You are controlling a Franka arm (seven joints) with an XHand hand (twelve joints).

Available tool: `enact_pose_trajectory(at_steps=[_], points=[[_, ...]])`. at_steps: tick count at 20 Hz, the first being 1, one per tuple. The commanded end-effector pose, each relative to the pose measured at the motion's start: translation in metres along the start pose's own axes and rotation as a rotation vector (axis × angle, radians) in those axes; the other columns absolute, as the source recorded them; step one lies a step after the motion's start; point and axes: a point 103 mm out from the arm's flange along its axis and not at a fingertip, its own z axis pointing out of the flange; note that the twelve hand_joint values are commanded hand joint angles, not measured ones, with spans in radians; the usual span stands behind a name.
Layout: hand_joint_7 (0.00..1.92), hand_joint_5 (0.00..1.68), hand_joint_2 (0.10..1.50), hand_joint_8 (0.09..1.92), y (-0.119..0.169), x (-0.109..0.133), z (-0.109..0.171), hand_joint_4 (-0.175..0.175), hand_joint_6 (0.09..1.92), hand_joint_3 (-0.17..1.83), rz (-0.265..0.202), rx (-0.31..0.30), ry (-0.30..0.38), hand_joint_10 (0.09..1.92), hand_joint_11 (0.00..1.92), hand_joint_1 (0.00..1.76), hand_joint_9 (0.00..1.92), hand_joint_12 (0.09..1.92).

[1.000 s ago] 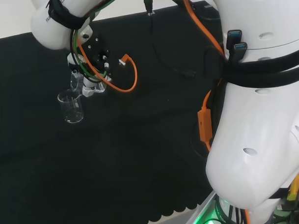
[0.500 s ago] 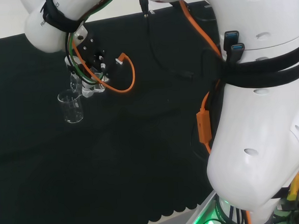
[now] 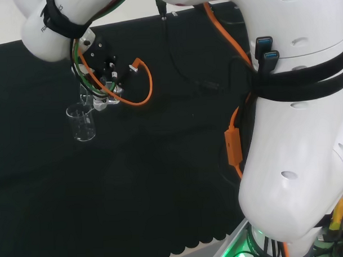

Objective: Pour the water from the handheld beaker into the one on the table.

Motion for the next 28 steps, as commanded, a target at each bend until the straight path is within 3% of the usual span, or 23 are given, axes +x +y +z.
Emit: enact_pose_trajectory(at_steps=[1,28], points=[[1.4,1.13,1.07,0.49,-0.002,0.003,-0.003,-0.121,0.73,-0.17,0.0,0.011,-0.03,0.95,1.13,1.3,1.39,0.85],[1.39,1.13,1.07,0.5,0.001,0.008,-0.016,-0.121,0.73,-0.17,0.018,0.07,-0.114,0.95,1.13,1.3,1.39,0.85]])
